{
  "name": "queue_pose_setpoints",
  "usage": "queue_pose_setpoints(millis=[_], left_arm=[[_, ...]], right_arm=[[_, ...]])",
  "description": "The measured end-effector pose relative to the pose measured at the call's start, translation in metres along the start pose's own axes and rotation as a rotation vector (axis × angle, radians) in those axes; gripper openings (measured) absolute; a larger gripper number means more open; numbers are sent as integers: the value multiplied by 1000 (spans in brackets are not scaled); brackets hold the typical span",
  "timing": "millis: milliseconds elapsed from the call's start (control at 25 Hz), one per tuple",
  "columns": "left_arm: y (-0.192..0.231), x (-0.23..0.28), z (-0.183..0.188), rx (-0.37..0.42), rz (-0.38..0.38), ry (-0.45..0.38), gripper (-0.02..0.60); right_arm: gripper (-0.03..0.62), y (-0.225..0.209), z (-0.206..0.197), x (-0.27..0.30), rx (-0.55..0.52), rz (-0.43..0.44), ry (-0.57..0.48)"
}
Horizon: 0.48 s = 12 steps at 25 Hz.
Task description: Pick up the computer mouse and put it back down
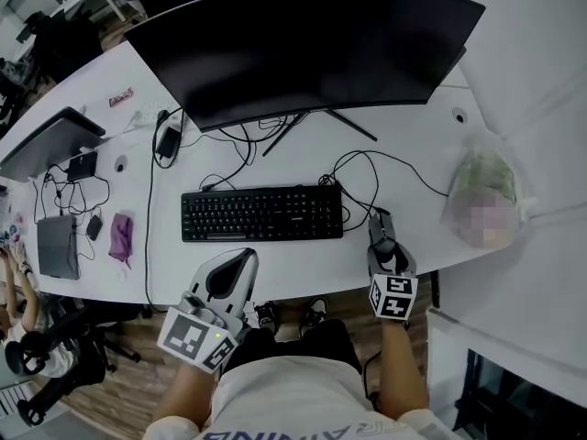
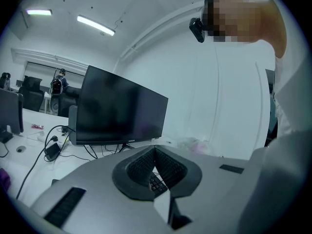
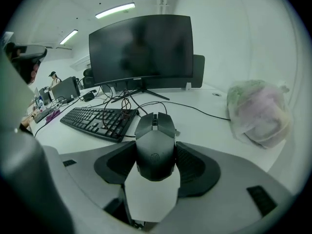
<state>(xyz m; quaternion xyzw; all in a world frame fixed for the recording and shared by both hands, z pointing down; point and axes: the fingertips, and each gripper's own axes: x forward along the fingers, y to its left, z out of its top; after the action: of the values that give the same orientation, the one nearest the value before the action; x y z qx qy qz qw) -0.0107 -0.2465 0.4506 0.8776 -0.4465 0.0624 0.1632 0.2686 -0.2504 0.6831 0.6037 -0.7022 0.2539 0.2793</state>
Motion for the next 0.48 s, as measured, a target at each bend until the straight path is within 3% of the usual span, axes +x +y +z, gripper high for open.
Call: queue_pose_setpoints(millis=[480], left_arm=[[7,5,-9,-25,-1,17,8]], right_arm=[[270,-2,-30,15,-25,-14,93]])
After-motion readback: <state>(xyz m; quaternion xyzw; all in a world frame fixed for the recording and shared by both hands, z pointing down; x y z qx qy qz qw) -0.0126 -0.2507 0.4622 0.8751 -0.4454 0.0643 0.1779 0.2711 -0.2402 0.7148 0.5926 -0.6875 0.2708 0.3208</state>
